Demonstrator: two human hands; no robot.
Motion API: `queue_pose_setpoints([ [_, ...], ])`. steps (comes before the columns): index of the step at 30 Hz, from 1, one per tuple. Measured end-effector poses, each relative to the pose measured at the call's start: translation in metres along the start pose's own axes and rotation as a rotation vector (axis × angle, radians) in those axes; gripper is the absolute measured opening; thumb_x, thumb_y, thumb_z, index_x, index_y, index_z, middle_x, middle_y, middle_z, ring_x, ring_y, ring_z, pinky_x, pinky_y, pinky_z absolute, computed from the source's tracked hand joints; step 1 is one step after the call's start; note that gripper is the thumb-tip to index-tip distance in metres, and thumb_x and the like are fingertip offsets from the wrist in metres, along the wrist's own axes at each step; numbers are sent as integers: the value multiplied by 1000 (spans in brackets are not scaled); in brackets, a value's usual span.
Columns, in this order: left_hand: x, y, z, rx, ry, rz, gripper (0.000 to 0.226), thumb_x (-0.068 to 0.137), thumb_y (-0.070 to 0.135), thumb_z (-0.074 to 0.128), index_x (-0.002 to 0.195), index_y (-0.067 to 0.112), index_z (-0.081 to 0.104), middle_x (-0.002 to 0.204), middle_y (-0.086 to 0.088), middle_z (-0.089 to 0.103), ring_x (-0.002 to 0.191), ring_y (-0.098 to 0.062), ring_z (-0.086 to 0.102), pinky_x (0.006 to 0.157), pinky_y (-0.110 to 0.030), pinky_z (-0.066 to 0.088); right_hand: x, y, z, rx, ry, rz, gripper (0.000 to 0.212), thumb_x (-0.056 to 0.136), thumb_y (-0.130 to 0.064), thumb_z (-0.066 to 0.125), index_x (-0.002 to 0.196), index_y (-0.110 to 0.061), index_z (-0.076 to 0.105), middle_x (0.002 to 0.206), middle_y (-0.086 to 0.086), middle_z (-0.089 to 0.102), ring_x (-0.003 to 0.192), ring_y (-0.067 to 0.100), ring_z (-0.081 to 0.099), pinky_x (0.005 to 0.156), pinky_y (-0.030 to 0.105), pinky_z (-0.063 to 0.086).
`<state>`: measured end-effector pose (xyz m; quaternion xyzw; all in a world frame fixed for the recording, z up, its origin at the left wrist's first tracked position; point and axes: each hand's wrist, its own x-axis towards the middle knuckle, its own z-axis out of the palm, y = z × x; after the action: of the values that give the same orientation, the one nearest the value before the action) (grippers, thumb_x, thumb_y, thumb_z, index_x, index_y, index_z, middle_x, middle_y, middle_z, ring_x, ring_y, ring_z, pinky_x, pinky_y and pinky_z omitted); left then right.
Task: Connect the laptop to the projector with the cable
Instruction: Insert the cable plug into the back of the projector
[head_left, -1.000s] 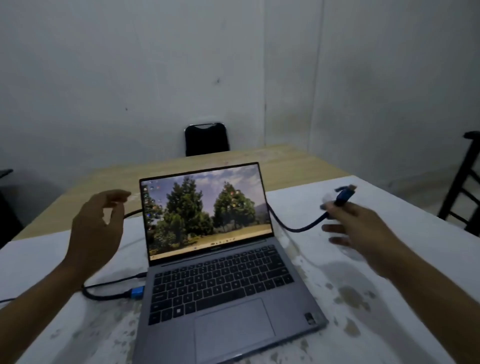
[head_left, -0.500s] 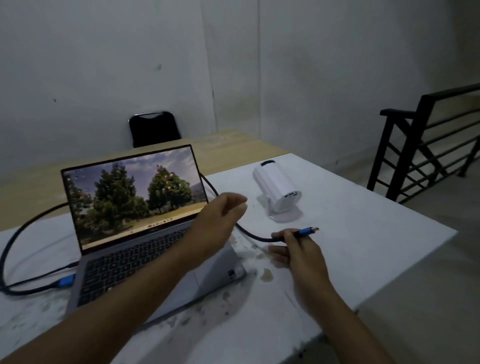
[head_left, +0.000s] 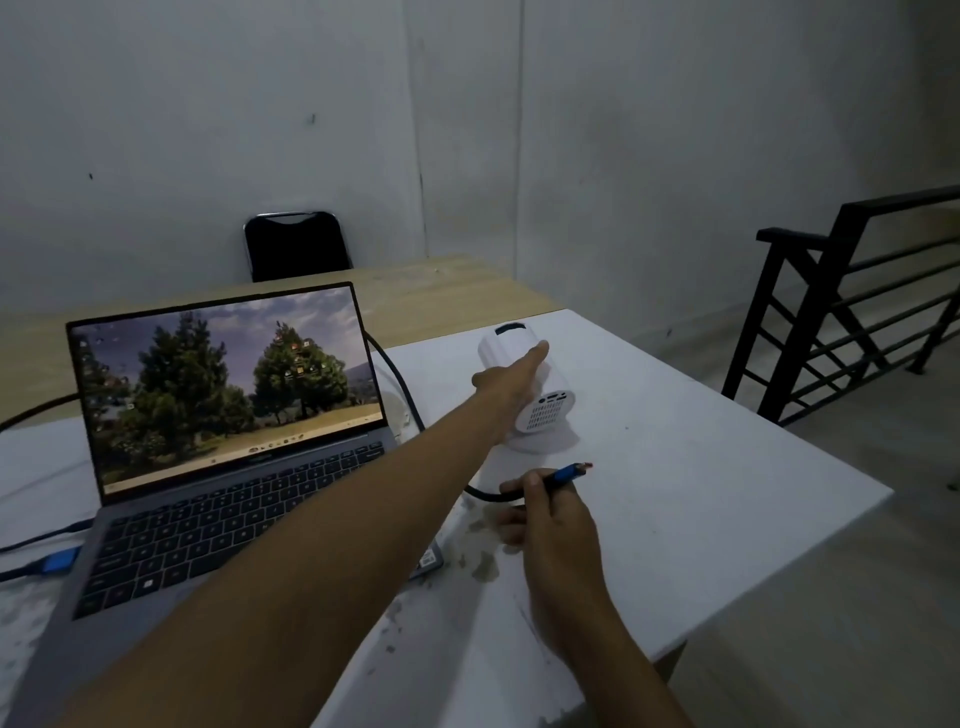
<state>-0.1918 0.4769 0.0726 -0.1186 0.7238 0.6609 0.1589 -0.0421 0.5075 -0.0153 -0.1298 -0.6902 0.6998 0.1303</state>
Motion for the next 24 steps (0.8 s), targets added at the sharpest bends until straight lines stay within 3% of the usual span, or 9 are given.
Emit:
queue_pose_setpoints([
  [2, 8, -3, 0, -4, -8, -8, 110, 67, 73, 73, 148, 12, 32, 131, -11, 60, 100, -25, 61, 58, -28, 45, 0, 1, 2, -2, -8, 18, 30, 103, -38, 42, 101, -22, 68, 89, -5, 78, 85, 13, 73, 80, 37, 59],
  [4, 19, -9, -1, 26, -29, -10, 104, 60, 78, 71, 138, 13, 47, 115, -12, 70, 95, -27, 69, 62, -31, 52, 0, 1, 2, 11, -20, 36, 31, 103, -39, 41, 106, -24, 68, 96, -8, 77, 93, 11, 72, 88, 39, 58],
  [7, 23, -17, -6, 61, -52, 35, 88, 69, 80, 64, 125, 13, 58, 109, -12, 72, 93, -27, 70, 68, -31, 53, 1, 0, 3, 16, -23, 37, 32, 103, -41, 40, 114, -26, 67, 106, -11, 74, 103, 11, 68, 97, 40, 54],
  [10, 25, -24, -14, 52, -80, 43, 88, 67, 84, 59, 119, 12, 63, 105, -12, 74, 97, -29, 69, 90, -39, 54, 2, 1, 1, 22, -8, 25, 33, 103, -42, 39, 112, -26, 67, 102, -14, 74, 100, 9, 69, 89, 29, 56],
  [13, 27, -26, -24, 10, -111, 47, 74, 79, 79, 55, 111, 13, 65, 103, -14, 74, 103, -32, 68, 102, -46, 50, 0, -3, -2, 20, -6, 25, 33, 104, -39, 37, 110, -20, 63, 101, -9, 72, 98, 7, 66, 73, 15, 49],
  [17, 26, -26, -35, -37, -149, 21, 60, 87, 72, 51, 93, 15, 67, 91, -13, 72, 94, -31, 66, 105, -45, 49, 0, -5, -1, 13, 2, -5, 38, 104, -40, 35, 122, -13, 56, 105, -2, 69, 101, 13, 64, 77, 18, 47],
  [20, 25, -29, -43, -84, -148, 7, 64, 86, 75, 50, 91, 15, 70, 93, -13, 73, 97, -32, 66, 105, -46, 49, -1, -5, 1, 71, -33, -13, 31, 105, -37, 36, 118, -15, 53, 102, -5, 62, 107, 16, 61, 90, 27, 48],
  [22, 26, -30, -46, -130, -146, 2, 70, 81, 80, 50, 96, 15, 74, 101, -14, 75, 104, -34, 68, 105, -48, 50, -2, -7, 0, 161, -60, -16, 23, 105, -34, 37, 107, -16, 52, 90, -7, 55, 96, 14, 58, 87, 25, 46],
  [24, 29, -32, -49, -170, -147, -12, 74, 79, 81, 49, 100, 16, 77, 106, -14, 76, 109, -34, 68, 105, -49, 50, -3, -9, 0, 233, -60, -18, 40, 96, -44, 36, 96, -7, 49, 78, 0, 46, 82, 17, 51, 82, 28, 43],
])
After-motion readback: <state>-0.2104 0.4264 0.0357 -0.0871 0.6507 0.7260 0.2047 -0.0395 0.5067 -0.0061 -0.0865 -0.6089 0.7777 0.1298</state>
